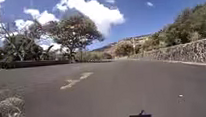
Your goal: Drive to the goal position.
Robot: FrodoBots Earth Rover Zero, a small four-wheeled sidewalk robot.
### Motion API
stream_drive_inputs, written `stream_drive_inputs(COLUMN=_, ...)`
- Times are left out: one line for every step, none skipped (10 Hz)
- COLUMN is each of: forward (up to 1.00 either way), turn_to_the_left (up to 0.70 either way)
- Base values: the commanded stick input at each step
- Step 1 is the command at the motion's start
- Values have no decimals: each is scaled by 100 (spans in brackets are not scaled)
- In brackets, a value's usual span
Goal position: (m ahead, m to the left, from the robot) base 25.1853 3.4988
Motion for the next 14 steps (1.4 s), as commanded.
stream_drive_inputs(forward=50, turn_to_the_left=-48)
stream_drive_inputs(forward=50, turn_to_the_left=-45)
stream_drive_inputs(forward=50, turn_to_the_left=0)
stream_drive_inputs(forward=50, turn_to_the_left=0)
stream_drive_inputs(forward=50, turn_to_the_left=0)
stream_drive_inputs(forward=50, turn_to_the_left=0)
stream_drive_inputs(forward=50, turn_to_the_left=0)
stream_drive_inputs(forward=50, turn_to_the_left=0)
stream_drive_inputs(forward=50, turn_to_the_left=0)
stream_drive_inputs(forward=50, turn_to_the_left=0)
stream_drive_inputs(forward=50, turn_to_the_left=0)
stream_drive_inputs(forward=50, turn_to_the_left=0)
stream_drive_inputs(forward=50, turn_to_the_left=0)
stream_drive_inputs(forward=50, turn_to_the_left=0)
